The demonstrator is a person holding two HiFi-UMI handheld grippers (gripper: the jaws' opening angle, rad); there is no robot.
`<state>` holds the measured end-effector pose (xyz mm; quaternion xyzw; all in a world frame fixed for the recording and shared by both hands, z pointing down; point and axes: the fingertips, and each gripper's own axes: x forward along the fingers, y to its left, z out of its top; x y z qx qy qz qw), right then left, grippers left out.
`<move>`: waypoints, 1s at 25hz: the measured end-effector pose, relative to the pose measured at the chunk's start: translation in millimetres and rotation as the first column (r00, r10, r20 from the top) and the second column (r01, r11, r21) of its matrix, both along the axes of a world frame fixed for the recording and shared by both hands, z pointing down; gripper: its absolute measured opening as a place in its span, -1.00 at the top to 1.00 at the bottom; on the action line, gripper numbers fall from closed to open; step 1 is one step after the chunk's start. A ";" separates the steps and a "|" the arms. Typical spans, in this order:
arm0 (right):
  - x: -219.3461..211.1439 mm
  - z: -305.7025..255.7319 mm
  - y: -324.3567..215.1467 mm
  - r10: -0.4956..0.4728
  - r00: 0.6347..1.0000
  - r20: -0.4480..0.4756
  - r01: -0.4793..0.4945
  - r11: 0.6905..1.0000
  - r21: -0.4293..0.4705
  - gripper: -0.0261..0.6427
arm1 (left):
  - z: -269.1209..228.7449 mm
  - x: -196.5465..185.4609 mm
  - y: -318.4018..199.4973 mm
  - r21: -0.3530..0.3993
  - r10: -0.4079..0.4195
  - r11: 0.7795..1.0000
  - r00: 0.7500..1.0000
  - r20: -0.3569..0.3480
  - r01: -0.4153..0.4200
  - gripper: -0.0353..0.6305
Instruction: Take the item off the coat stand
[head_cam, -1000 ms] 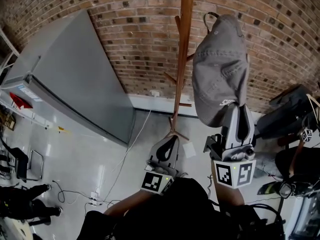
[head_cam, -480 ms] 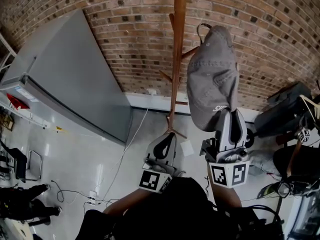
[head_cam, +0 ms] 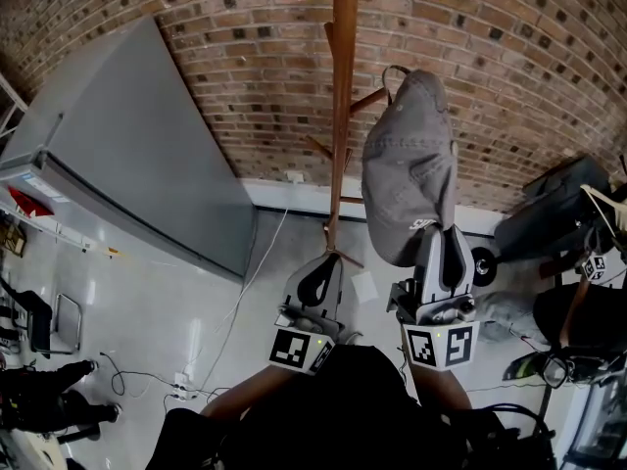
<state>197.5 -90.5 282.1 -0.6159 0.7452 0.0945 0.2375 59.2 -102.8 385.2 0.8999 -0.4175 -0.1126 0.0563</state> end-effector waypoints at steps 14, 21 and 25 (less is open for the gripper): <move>6.9 29.3 8.4 0.036 0.999 -0.011 -0.037 0.998 -0.046 0.71 | -14.0 3.3 -1.5 0.064 -0.002 0.998 1.000 0.001 0.002 0.84; 7.0 35.1 9.3 0.074 0.995 -0.059 -0.078 0.994 -0.070 0.71 | -11.3 8.5 1.8 0.048 0.013 0.999 1.000 0.004 -0.013 0.84; 5.6 32.5 11.1 0.063 0.997 -0.055 -0.066 0.996 -0.061 0.71 | -13.9 9.8 2.7 0.050 0.015 0.999 1.000 -0.005 -0.015 0.84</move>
